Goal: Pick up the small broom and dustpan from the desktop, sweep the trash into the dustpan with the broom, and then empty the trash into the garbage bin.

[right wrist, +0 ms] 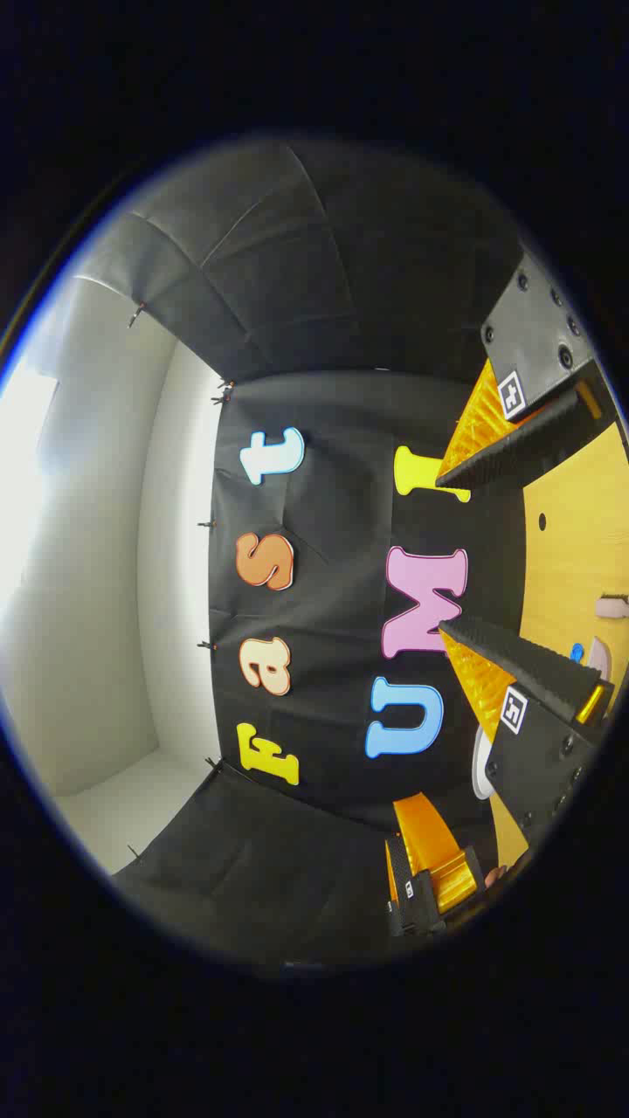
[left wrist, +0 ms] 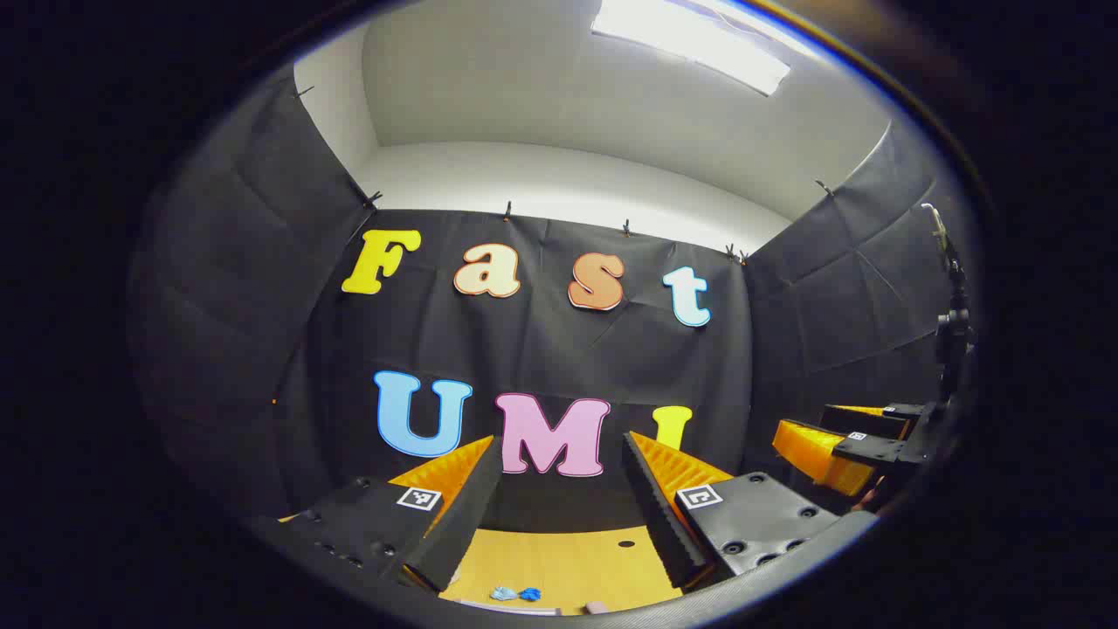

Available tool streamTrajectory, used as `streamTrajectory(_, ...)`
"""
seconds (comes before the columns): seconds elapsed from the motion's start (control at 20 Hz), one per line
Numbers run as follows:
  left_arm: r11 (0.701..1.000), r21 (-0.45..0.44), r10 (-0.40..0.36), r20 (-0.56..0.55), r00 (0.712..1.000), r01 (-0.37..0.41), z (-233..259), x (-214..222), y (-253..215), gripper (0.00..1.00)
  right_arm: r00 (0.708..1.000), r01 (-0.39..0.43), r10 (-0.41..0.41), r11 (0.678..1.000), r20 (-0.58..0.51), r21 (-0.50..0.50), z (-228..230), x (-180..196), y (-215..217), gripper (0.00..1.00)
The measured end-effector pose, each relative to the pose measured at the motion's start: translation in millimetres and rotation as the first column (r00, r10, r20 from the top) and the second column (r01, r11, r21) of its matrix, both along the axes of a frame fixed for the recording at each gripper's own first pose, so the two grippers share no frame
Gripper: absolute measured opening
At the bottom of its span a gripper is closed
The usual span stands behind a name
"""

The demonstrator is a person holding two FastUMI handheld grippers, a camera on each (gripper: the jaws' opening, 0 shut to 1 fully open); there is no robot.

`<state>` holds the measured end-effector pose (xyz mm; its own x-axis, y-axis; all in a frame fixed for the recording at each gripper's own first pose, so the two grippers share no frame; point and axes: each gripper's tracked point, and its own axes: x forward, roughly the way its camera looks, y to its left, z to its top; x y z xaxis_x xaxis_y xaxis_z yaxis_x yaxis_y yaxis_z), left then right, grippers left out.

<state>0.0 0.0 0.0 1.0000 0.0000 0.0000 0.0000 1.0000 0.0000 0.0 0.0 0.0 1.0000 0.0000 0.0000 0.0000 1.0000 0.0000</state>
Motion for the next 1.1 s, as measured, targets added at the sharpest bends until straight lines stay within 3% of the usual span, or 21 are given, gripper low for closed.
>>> streamTrajectory(0.2, 1.000, 0.005, 0.024, -0.011, 1.000, -0.024, -3, -12, 13, 0.80, 1.000, 0.013, -0.013, 1.000, -0.018, 0.021, -5, -14, 6, 0.94)
streamTrajectory(0.3, 1.000, 0.006, 0.013, -0.036, 0.999, -0.013, -10, -20, 12, 0.80, 0.999, -0.001, 0.001, 1.000, -0.042, 0.016, -13, -18, 16, 0.90)
streamTrajectory(0.45, 0.999, 0.037, -0.025, -0.097, 0.995, 0.029, -27, -29, 10, 0.80, 0.998, -0.027, 0.028, 1.000, -0.060, 0.009, -19, -25, 30, 0.94)
streamTrajectory(0.75, 0.999, 0.049, 0.021, -0.062, 0.998, -0.018, -13, -41, 34, 0.81, 0.996, -0.065, 0.064, 0.998, -0.062, -0.017, -17, -29, 49, 0.94)
streamTrajectory(0.9, 0.997, 0.078, 0.032, -0.118, 0.993, -0.023, -31, -42, 35, 0.80, 0.994, -0.082, 0.080, 0.996, -0.073, -0.033, -21, -32, 57, 0.94)
streamTrajectory(1.1, 0.999, 0.048, 0.009, -0.149, 0.989, -0.002, -42, -43, 36, 0.80, 0.995, -0.086, 0.081, 0.993, -0.062, -0.082, -20, -35, 58, 0.94)
